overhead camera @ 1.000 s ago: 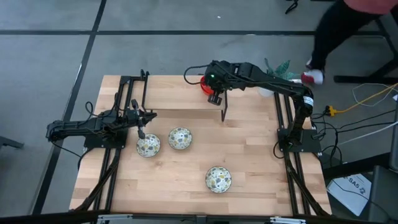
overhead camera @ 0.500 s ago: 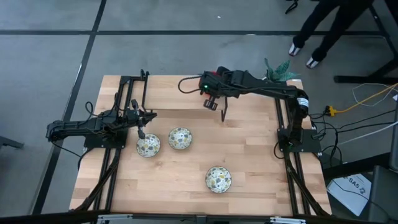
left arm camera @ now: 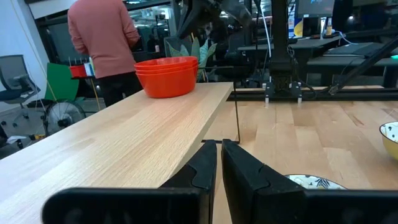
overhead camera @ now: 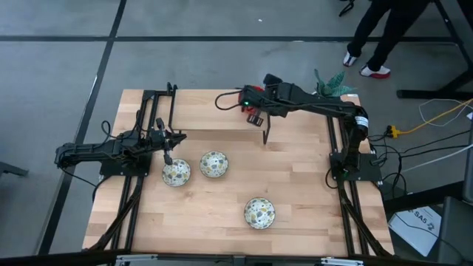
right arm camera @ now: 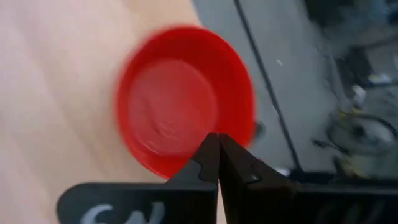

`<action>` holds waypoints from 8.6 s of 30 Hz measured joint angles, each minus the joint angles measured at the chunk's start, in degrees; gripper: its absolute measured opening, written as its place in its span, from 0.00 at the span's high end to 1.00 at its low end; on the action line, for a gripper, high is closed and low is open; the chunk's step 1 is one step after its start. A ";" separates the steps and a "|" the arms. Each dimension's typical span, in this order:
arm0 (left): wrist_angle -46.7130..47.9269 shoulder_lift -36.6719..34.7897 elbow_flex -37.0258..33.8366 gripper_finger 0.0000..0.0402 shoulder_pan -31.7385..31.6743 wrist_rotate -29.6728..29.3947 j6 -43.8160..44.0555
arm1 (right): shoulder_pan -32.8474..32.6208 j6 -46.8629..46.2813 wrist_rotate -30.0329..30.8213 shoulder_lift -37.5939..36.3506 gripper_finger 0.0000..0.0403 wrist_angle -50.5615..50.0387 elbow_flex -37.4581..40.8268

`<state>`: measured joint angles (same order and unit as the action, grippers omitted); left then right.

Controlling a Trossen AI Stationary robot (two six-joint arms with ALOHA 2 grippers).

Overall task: Pick & Place Mini bowls
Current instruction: Put the top left yellow patterned bowl on the shelf

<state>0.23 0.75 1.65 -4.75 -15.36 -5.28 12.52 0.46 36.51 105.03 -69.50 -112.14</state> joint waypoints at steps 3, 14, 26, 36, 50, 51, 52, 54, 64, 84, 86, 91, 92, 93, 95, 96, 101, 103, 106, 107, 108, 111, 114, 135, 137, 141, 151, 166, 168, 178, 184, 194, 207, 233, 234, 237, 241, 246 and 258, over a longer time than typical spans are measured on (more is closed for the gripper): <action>0.02 -0.01 -0.02 0.95 0.02 0.00 0.00 | 0.62 -3.00 3.63 -0.15 1.00 -4.98 0.02; 0.02 -0.01 -0.01 0.95 0.02 0.00 0.00 | 0.82 -2.53 -23.42 -4.27 0.98 -17.69 0.18; 0.02 0.00 -0.01 0.95 0.02 -0.01 0.00 | -9.70 -12.71 -25.86 -31.52 0.98 17.13 46.47; 0.02 -0.02 -0.01 0.95 0.01 0.00 0.00 | -19.23 -23.23 -26.26 -49.06 0.98 47.03 79.48; 0.02 -0.02 0.00 0.95 0.00 0.00 0.00 | -20.38 -16.80 -32.54 -66.11 0.98 90.79 111.33; 0.01 -0.01 -0.02 0.95 0.01 0.00 0.00 | -19.73 -16.03 -33.51 -66.94 0.98 90.42 111.87; 0.00 -0.02 -0.02 0.95 0.00 0.00 0.00 | -19.07 -15.43 -34.36 -67.89 0.98 89.47 111.84; 0.01 -0.02 -0.01 0.95 0.00 0.00 0.00 | -17.57 -13.33 -36.56 -69.24 0.98 89.53 111.75; 0.02 -0.01 -0.01 0.95 0.00 0.00 0.00 | -6.94 -4.52 -42.67 -73.98 0.99 84.23 111.73; -1.71 0.00 -0.06 0.95 0.07 6.15 26.53 | -1.98 -2.59 -31.52 -86.00 0.97 71.32 111.71; -1.73 0.00 -0.06 0.95 0.07 6.34 26.69 | -1.98 -2.76 -31.53 -86.07 0.97 71.32 111.71; -1.72 0.00 -0.06 0.95 0.15 7.51 25.41 | -1.98 -6.91 -31.53 -86.07 0.97 71.32 111.71; -1.73 0.00 -0.06 0.95 0.15 7.59 25.17 | -1.98 -7.56 -31.54 -86.07 0.97 71.32 111.71; -1.75 0.00 -0.06 0.95 0.15 7.57 25.11 | -1.98 -7.60 -31.53 -86.07 0.97 71.32 111.71; -2.20 0.00 -0.06 0.95 0.15 7.49 25.11 | -1.98 -7.34 -31.53 -86.07 0.97 71.32 111.71; -2.72 0.00 -0.06 0.95 0.15 7.46 25.11 | -1.98 -7.41 -31.53 -86.07 0.97 71.32 111.71; -3.22 0.00 0.00 0.95 0.15 9.33 23.65 | -1.98 -7.51 -31.53 -86.04 0.97 71.32 111.71; -3.47 0.03 0.00 0.95 0.27 13.56 21.32 | -1.98 -7.57 -31.53 -86.04 0.97 71.32 111.71; -3.62 0.22 0.03 0.95 1.12 16.17 19.69 | -1.98 -7.56 -31.53 -86.04 0.97 71.32 111.71; -3.38 0.51 0.30 0.95 1.50 16.10 19.60 | -1.98 -7.58 -31.53 -86.04 0.97 71.32 111.69; -2.90 0.96 0.79 0.95 1.88 15.79 19.50 | -1.98 -7.56 -31.55 -86.04 0.97 71.32 111.69; -1.26 3.91 3.73 0.95 3.55 14.85 18.60 | -1.98 -7.53 -31.54 -86.04 0.96 71.32 111.69; 2.58 9.36 8.89 0.95 5.84 11.61 16.30 | -1.98 -7.53 -31.55 -86.04 0.96 71.32 111.69; 55.38 59.05 59.40 0.95 24.58 6.39 36.33 | -2.00 -7.51 -31.55 -86.03 0.96 71.32 111.67; 58.51 61.71 62.48 0.95 25.50 6.58 40.70 | -2.00 -7.51 -31.55 -86.03 0.96 71.32 111.67; 60.89 65.21 65.12 0.95 25.86 11.65 50.03 | -2.00 -7.51 -31.55 -86.02 0.96 71.32 111.67; 62.07 71.31 61.58 0.95 25.83 20.71 59.60 | -2.00 -7.51 -31.55 -86.02 0.96 71.32 111.67; 62.12 74.51 61.58 0.80 25.70 19.50 63.23 | -1.98 -7.51 -31.55 -86.02 0.96 71.32 111.67; 62.73 75.27 61.58 0.73 25.73 19.34 63.21 | -1.99 -7.51 -31.55 -86.02 0.96 71.32 111.67; 67.93 81.09 61.55 0.55 27.29 16.42 60.75 | -1.99 -7.51 -31.55 -86.03 0.96 71.32 111.67; 67.94 86.27 61.55 0.57 28.63 16.36 60.59 | -1.99 -7.50 -31.55 -86.04 0.96 71.32 111.67; 67.86 94.10 61.53 0.62 30.47 14.91 62.46 | -2.00 -7.51 -31.55 -86.03 0.96 71.32 111.67; 69.05 96.72 61.53 0.67 31.45 8.76 63.03 | -2.00 -7.51 -31.55 -86.02 0.96 71.32 111.67; 67.18 96.56 56.20 0.89 30.86 9.32 61.68 | -1.99 -7.51 -31.55 -86.02 0.96 71.32 111.67; 67.12 96.56 56.20 0.92 30.86 9.62 61.64 | -2.00 -7.51 -31.55 -86.02 0.96 71.32 111.67; 67.14 96.46 56.29 0.97 30.82 11.62 61.53 | -2.00 -7.51 -31.55 -86.02 0.96 71.32 111.67; 67.16 96.48 57.35 0.98 30.84 13.87 59.85 | -2.00 -7.51 -31.55 -86.02 0.96 71.32 111.67; 66.22 95.28 61.00 0.98 30.76 13.50 55.98 | -2.00 -7.51 -31.55 -86.02 0.96 71.32 111.67; 62.21 80.99 62.80 0.99 31.85 1.50 53.03 | -2.00 -7.51 -31.55 -86.04 0.96 71.32 111.67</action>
<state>62.45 81.74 64.45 27.10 -13.86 47.75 10.52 -7.05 4.95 18.98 1.83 -0.47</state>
